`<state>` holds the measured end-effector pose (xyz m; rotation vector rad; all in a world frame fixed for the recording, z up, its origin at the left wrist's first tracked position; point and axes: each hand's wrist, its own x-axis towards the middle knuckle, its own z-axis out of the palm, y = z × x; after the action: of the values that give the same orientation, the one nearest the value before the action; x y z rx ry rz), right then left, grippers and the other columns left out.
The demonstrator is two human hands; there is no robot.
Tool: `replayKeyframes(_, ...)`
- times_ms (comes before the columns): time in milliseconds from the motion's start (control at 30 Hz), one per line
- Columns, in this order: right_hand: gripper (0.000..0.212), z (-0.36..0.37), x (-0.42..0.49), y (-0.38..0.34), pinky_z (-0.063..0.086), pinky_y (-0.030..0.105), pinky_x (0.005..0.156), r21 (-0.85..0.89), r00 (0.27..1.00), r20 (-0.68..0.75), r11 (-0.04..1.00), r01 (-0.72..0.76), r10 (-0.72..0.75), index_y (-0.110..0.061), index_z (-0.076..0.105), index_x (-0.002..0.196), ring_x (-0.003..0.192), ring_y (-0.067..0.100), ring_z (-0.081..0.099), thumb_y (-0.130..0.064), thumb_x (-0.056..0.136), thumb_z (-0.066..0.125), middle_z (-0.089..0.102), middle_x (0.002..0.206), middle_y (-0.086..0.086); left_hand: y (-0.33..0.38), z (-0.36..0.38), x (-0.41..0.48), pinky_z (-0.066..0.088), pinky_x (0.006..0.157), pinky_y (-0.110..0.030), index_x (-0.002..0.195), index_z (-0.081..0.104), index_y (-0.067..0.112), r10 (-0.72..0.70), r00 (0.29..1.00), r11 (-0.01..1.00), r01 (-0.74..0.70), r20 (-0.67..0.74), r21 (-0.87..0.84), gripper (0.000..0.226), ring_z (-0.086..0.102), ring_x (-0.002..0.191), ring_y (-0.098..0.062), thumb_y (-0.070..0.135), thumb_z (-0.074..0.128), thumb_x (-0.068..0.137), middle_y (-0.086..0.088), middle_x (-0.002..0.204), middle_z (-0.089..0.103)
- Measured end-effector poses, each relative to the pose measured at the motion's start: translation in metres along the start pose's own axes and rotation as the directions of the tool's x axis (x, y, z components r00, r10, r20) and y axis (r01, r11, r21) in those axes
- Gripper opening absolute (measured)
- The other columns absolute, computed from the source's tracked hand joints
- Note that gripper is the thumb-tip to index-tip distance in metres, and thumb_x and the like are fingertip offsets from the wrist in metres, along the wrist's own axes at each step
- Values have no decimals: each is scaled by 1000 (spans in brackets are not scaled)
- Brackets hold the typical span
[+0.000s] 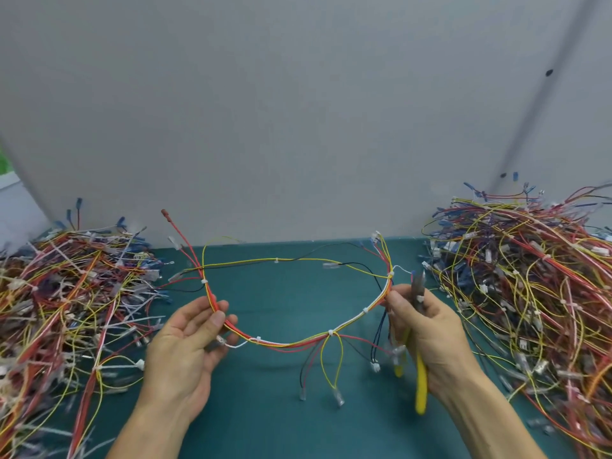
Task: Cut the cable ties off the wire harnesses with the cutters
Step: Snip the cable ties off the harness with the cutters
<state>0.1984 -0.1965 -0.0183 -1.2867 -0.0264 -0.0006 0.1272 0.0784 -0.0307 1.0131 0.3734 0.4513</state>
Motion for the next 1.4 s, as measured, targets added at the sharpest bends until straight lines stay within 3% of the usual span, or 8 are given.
replayKeyframes(100,23,3,-1,-1,31,23,47,-21,1000,-24,1000,-15,14,-12,69,75,49,12,37,-32,66,74,63,64,3,0,0,0,58,54,-27,94,64,13,8,1000,1000,-8,-6,1,26,71,68,-15,-10,55,84,0,84,74)
replayKeyframes(233,20,5,-3,0,41,17,49,-51,999,-45,999,15,-18,-11,67,81,52,9,49,-21,66,77,65,66,1,0,0,-1,58,54,-28,95,63,13,12,1000,1000,-12,-11,13,26,72,69,-15,-10,55,85,0,84,74)
replayKeyframes(400,16,5,-6,-1,45,8,61,-149,985,5,974,171,-172,-16,71,85,67,4,59,-4,75,75,67,71,-7,1,1,-2,58,54,-28,96,62,12,23,1000,999,-23,1,26,27,72,70,-15,-11,54,85,1,84,74)
replayKeyframes(533,26,5,-9,-3,41,13,61,-302,945,62,897,323,-320,-29,71,86,65,6,47,-6,76,76,61,70,-10,1,1,-2,58,54,-28,96,61,12,26,1000,1000,-26,7,10,26,72,70,-17,-11,54,85,0,83,73)
replayKeyframes(667,35,12,-14,-5,40,8,62,-384,896,102,814,436,-432,-33,69,87,60,2,50,0,76,75,62,70,-14,1,3,-3,58,52,-28,94,60,11,26,1000,1000,-26,5,2,25,72,70,-17,-11,53,85,0,81,73)
replayKeyframes(1000,33,12,-15,-5,40,7,62,-380,890,91,811,445,-446,-32,68,85,62,1,51,-1,77,75,64,71,-13,-1,4,-4,59,56,-28,94,60,11,3,1000,1000,-4,9,9,23,72,69,-16,-10,54,86,-2,82,72)
replayKeyframes(1200,27,7,-10,-4,37,7,61,-340,865,-69,827,448,-497,-33,68,90,62,-2,45,-8,80,74,58,69,-19,-7,6,-4,59,55,-34,89,58,7,-107,994,994,107,18,-12,15,71,65,-19,-7,54,87,-7,72,71)
replayKeyframes(1400,29,5,-10,-12,39,6,63,-382,819,-85,778,499,-568,-37,67,90,64,-4,48,-10,81,75,60,73,-21,-15,11,-11,54,73,-41,95,58,7,-211,977,976,208,36,69,12,68,56,-21,-2,57,87,-8,83,75)
